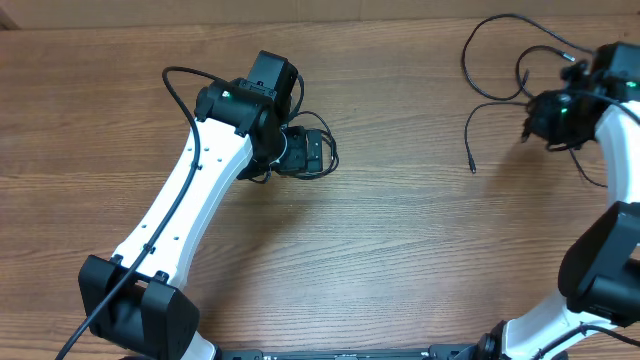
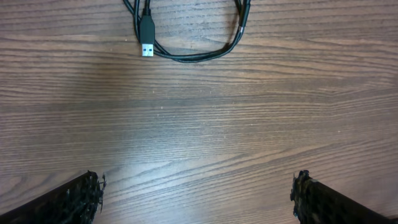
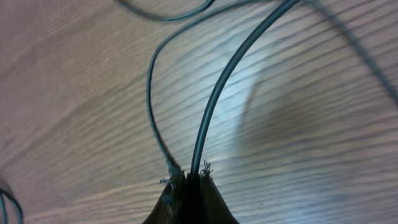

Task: Untangle cables

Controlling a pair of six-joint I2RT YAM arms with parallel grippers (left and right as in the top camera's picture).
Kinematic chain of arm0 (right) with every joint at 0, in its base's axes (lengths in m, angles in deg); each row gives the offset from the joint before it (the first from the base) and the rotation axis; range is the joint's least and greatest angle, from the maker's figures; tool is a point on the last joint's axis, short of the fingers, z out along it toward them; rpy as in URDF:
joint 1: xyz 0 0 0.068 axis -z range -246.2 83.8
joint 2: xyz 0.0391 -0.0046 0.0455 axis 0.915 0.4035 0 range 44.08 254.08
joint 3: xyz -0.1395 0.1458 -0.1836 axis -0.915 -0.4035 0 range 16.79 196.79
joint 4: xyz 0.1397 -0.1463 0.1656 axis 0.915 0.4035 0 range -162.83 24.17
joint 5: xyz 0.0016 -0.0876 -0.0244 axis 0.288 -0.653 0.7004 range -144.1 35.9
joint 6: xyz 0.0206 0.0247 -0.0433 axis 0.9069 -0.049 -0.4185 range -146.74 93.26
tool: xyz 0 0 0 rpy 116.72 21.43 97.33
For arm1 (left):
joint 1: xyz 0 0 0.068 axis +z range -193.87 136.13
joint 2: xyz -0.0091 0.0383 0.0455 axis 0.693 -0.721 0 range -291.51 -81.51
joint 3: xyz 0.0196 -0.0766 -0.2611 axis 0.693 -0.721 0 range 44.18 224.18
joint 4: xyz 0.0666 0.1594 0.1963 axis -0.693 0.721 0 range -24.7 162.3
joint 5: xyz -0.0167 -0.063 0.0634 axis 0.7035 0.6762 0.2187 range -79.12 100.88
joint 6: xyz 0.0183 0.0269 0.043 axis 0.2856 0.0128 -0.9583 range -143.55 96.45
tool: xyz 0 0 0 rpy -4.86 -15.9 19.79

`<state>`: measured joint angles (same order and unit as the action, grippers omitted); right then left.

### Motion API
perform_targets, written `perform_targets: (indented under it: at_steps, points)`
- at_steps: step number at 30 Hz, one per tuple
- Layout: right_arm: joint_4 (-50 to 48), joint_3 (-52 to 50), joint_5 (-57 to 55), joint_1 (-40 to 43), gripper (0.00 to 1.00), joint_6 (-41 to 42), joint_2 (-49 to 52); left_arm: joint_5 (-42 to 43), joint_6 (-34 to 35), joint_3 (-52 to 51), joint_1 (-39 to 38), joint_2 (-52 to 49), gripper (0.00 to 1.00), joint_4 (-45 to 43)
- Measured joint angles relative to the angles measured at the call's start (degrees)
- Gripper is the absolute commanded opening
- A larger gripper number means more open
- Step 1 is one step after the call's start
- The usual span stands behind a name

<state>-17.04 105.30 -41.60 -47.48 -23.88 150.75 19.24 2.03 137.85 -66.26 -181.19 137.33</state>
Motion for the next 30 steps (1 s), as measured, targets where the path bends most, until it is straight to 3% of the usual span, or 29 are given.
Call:
perform_targets:
  at_steps: [5,8,20,21,23,26,30]
  points:
    - [-4.9,-5.6,-0.1,-3.5,0.04,0.3,0.0,0.0,0.0,0.0,0.0,0.0,1.0,0.0]
    - [-6.9,-7.0,-0.1,-4.7,0.11,0.9,0.0,0.0,0.0,0.0,0.0,0.0,1.0,0.0]
    - [-7.6,-7.4,1.5,-5.4,0.23,5.1,0.0,0.0,0.0,0.0,0.0,0.0,0.99,-0.2]
    - [-7.7,-7.4,2.1,-5.4,0.31,5.2,0.0,0.0,0.0,0.0,0.0,0.0,1.0,-0.3]
    - [-7.6,-7.4,2.8,-5.4,0.59,5.3,0.0,0.0,0.0,0.0,0.0,0.0,1.0,-0.3]
    - [-8.1,-7.4,3.2,-5.4,0.77,5.7,0.0,0.0,0.0,0.0,0.0,0.0,0.99,-0.3]
    - [-9.3,-7.4,0.9,-5.3,0.83,6.3,0.0,0.0,0.0,0.0,0.0,0.0,1.0,-0.2]
